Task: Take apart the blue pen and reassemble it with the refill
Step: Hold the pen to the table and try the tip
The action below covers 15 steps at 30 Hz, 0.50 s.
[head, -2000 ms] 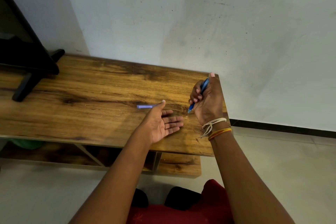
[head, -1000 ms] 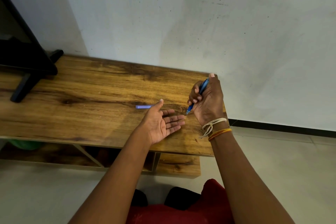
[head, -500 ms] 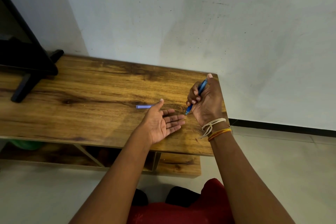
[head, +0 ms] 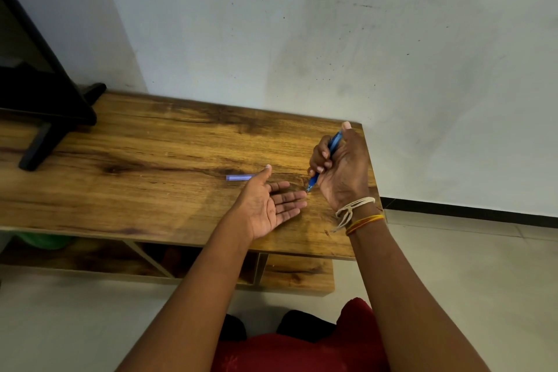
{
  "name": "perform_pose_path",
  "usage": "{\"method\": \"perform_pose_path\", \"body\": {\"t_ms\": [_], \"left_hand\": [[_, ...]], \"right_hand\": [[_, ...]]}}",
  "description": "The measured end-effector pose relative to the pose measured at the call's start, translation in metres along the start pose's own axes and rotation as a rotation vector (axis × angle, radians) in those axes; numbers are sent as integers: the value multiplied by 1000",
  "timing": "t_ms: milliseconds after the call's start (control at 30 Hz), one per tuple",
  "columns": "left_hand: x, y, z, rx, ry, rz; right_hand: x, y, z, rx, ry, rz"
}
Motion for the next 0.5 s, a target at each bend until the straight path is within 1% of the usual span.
{"method": "perform_pose_path", "body": {"t_ms": [333,500], "left_hand": [[1,-1,0,0,-4,-3],[1,-2,1,0,-2,-5]], "right_hand": [[-1,0,-4,42,-13,-2],[1,-1,-6,53,-52,32]]}}
Point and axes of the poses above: each hand's wrist, its own y-axis away from the middle knuckle, its own x-axis out of the back of the hand, z = x × y, the point moved 6 cm from there along -y, towards the middle knuckle, and after that the axes turned 14 degrees about x, right-handed, at the moved point
